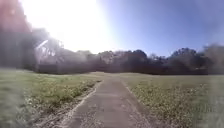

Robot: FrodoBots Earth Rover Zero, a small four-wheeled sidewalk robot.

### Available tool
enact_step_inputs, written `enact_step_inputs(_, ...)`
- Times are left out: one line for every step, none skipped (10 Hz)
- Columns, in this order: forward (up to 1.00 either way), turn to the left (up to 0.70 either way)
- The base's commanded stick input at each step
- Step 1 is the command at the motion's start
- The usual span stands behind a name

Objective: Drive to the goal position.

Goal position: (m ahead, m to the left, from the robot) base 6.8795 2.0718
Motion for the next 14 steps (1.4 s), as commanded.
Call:
enact_step_inputs(0.5, 0.0)
enact_step_inputs(0.5, 0.0)
enact_step_inputs(0.5, 0.0)
enact_step_inputs(0.5, 0.0)
enact_step_inputs(0.5, 0.0)
enact_step_inputs(0.5, 0.0)
enact_step_inputs(0.5, 0.0)
enact_step_inputs(0.5, 0.0)
enact_step_inputs(0.5, 0.0)
enact_step_inputs(0.5, 0.0)
enact_step_inputs(0.5, 0.0)
enact_step_inputs(0.5, 0.0)
enact_step_inputs(0.5, 0.0)
enact_step_inputs(0.5, 0.0)
